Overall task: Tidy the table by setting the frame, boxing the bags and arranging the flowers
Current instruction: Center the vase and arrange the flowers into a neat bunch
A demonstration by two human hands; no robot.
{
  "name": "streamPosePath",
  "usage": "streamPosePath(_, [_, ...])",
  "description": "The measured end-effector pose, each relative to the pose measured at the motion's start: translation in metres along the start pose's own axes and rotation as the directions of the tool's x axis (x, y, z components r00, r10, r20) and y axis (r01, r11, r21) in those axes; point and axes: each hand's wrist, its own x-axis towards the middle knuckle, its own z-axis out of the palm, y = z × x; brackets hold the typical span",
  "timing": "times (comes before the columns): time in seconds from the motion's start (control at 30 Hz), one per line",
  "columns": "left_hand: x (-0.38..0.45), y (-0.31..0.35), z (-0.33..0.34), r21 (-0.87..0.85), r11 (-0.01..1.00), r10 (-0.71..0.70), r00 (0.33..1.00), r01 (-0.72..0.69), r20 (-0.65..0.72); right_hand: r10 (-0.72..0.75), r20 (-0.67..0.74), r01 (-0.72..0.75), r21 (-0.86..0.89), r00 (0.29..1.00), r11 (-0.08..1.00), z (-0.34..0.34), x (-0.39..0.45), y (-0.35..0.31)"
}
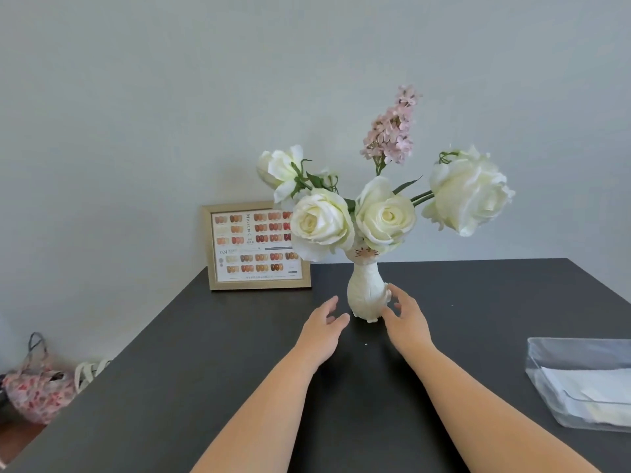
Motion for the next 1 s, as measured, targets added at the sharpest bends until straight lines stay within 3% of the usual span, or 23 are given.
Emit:
streamPosePath(0.33, [0.025,0.010,0.022,-0.074,0.995,0.060,0.996,-0.065,-0.068,0.022,0.054,-0.022,0.005,0.998,1.000,-0.006,0.010,0.000])
streamPosePath(1.0, [0.090,0.018,0.017,0.043,0.994,0.100,0.994,-0.101,0.034,0.016,0.004,-0.016,-0.093,1.000,0.996,0.007,0.058,0.003])
